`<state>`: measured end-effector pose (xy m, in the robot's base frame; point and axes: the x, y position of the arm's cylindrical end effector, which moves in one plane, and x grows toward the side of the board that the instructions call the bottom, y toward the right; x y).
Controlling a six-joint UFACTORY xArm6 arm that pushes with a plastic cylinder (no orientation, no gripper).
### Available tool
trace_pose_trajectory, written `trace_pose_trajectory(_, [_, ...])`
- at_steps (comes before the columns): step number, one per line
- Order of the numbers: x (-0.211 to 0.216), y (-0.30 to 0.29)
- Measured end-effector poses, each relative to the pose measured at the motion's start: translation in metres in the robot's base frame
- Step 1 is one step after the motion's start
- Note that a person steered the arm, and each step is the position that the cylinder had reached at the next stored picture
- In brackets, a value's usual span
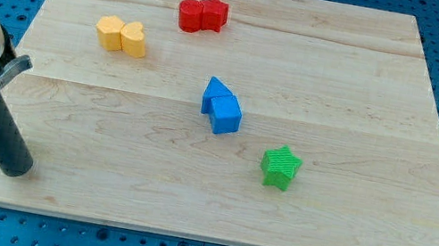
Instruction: Slide the green star closer to the red circle
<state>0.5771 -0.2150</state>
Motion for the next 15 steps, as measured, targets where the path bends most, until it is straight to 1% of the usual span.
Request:
trace_pose_trajectory(1, [0.006, 0.011])
trace_pose_trajectory(2, [0.007, 0.061])
trace_pose_trajectory(3, [0.007, 0.097])
trace_pose_trajectory(4, [0.010, 0.118])
trace_pose_trajectory(5, [0.026, 0.146])
trace_pose_trajectory(6, [0.028, 0.183])
trace_pose_trajectory(8, [0.028, 0.287])
trace_pose_trajectory(9, [0.021, 0.329])
trace_pose_trajectory(10, [0.005, 0.355])
trace_pose_trajectory(12, [-0.043, 0.365])
trace_pose_trajectory(13, [-0.055, 0.364])
trace_pose_trajectory(15, [-0.055, 0.332])
